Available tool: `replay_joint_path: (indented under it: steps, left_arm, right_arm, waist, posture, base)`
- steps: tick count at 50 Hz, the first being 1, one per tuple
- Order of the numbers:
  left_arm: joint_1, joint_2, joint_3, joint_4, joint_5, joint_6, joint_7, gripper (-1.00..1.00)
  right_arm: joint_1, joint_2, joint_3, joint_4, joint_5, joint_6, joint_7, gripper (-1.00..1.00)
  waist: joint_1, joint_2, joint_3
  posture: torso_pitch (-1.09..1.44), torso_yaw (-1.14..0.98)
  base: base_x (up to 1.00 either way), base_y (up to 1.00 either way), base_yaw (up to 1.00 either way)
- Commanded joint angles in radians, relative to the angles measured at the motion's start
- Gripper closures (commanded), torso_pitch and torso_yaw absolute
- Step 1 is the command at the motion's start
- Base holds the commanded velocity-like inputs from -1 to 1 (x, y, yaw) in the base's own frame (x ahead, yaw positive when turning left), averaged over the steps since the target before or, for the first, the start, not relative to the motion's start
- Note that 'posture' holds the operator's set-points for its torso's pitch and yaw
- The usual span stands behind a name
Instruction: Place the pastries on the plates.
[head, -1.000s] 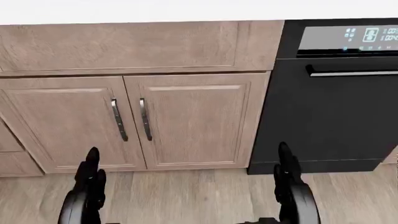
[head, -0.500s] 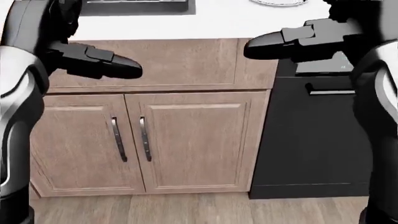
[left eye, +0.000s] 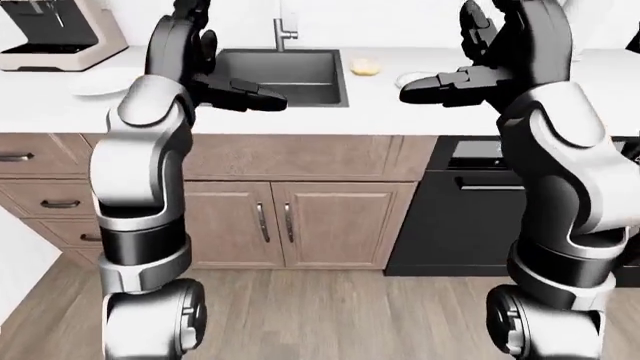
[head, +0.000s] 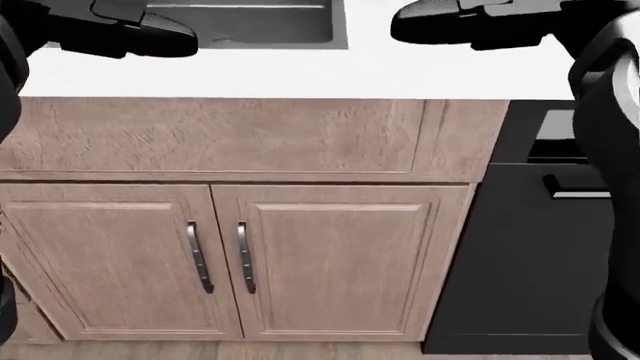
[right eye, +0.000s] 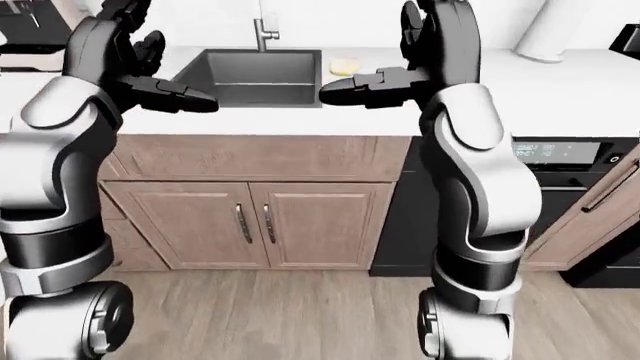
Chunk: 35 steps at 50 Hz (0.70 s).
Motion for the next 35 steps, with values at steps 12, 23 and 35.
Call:
replay_joint_path:
  steps: [12,23,35]
  left_arm:
    - [0.017,0.017,0.022,-0.115,-0.013,-0.012,0.029,-1.0]
    - [0.013,0.031,0.023,-0.126,-0.009,0.006,0.033,-1.0]
    - [0.031,0.038,0.029,-0.139,-0.012,0.006,0.039,-1.0]
  right_arm:
    - [-0.028,-0.007,-0.038,-0.082,0.014,0.01,-0.053,-1.0]
    - [-0.02,-0.014,-0.056,-0.095,0.048,-0.001,-0.099,-1.0]
    - [-0.01,-0.046,-0.061,-0.105,0.088,-0.006,-0.128,-1.0]
  waist:
    - [-0.036,-0.094,-0.018]
    - [-0.012,-0.071,-0.014]
    - [-0.006,-0.004,-0.046]
  posture:
    - [0.0,0.0]
    - [0.0,0.0]
    - [0.0,0.0]
  base:
    - [0.16,-0.33,0.0]
    - [0.03,-0.13,0.0]
    - [0.0,-0.49,0.0]
